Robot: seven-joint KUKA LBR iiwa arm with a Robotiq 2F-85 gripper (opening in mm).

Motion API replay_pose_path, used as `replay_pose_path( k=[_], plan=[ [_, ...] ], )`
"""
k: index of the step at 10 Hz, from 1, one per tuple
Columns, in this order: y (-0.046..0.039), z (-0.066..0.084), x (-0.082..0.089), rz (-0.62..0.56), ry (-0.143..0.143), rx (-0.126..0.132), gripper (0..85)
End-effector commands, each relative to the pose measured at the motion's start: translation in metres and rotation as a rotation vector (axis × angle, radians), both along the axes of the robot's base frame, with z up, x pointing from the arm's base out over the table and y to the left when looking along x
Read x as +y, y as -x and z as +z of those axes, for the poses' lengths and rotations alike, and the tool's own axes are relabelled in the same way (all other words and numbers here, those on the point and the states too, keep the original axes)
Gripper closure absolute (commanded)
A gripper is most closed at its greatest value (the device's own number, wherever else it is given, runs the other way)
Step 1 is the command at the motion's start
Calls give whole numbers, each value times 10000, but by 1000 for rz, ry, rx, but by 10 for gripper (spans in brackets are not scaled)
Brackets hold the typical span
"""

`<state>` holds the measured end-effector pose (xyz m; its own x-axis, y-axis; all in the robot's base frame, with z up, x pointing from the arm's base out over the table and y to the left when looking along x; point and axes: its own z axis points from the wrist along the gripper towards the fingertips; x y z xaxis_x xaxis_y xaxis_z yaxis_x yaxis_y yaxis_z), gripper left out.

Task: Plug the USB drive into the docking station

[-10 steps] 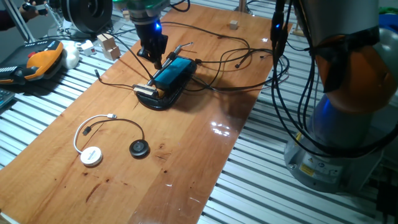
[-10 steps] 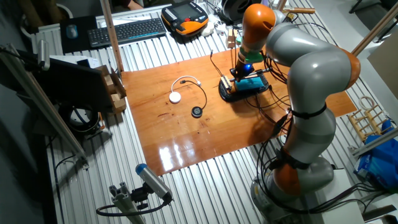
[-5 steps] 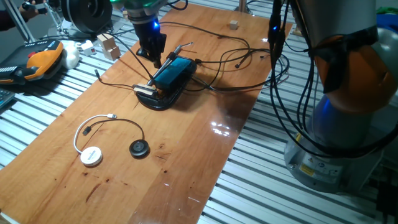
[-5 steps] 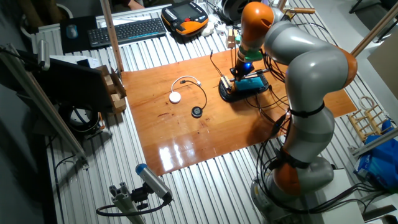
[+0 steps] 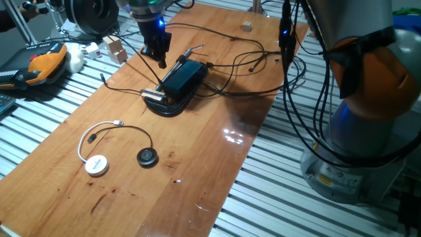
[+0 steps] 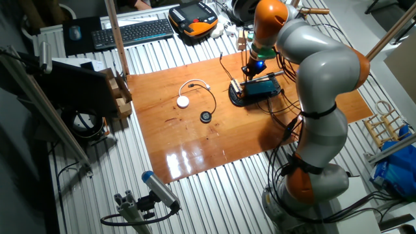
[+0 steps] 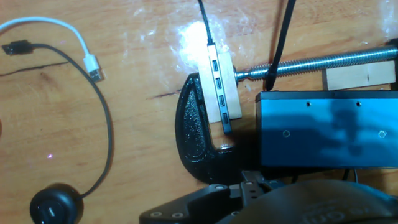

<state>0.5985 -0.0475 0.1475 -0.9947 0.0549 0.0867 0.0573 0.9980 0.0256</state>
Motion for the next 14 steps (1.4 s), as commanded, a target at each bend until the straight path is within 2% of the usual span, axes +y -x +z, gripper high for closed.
replay_pose_path(
  k=[1,2,3,6,11,14],
  plan=[
    [-62,-42,-38,4,0,-6,850],
    [-104,-72,-69,6,-2,-6,850],
    [-132,-80,-98,8,-4,8,850],
    [-165,-116,-117,-36,-11,31,850],
    [-237,-185,-186,-26,-23,35,850],
    [-265,-334,-197,-25,-31,23,850]
  ],
)
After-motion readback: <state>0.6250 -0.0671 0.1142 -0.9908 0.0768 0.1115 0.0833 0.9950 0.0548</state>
